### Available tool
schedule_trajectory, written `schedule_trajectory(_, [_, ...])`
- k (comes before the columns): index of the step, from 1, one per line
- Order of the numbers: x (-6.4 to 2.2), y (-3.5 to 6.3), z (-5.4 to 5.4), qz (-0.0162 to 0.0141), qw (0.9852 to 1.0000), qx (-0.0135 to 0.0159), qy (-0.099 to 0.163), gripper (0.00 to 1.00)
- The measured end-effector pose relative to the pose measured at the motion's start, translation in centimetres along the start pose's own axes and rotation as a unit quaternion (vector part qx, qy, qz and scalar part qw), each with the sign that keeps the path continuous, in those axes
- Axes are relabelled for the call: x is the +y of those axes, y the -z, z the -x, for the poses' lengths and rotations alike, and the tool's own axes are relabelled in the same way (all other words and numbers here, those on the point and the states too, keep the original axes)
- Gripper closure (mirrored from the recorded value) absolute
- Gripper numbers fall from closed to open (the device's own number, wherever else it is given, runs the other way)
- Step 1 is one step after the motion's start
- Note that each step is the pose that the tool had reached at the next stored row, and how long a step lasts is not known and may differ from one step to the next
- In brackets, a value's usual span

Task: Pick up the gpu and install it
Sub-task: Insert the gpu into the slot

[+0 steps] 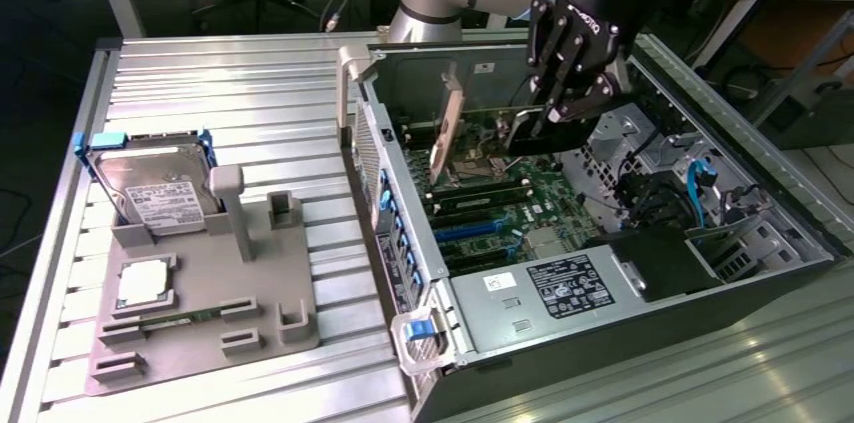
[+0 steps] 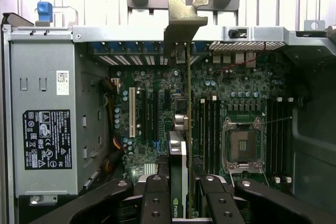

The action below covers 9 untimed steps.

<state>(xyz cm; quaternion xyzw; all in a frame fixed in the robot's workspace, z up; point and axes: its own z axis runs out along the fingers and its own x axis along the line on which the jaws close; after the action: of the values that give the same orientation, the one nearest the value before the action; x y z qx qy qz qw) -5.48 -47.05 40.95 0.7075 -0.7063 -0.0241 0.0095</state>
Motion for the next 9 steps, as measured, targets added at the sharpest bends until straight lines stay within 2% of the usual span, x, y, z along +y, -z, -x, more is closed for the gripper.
schedule_trajectory(9, [-0.01, -0.27, -0.01, 0.0000, 1.0000, 0.0000, 0.000, 0.73])
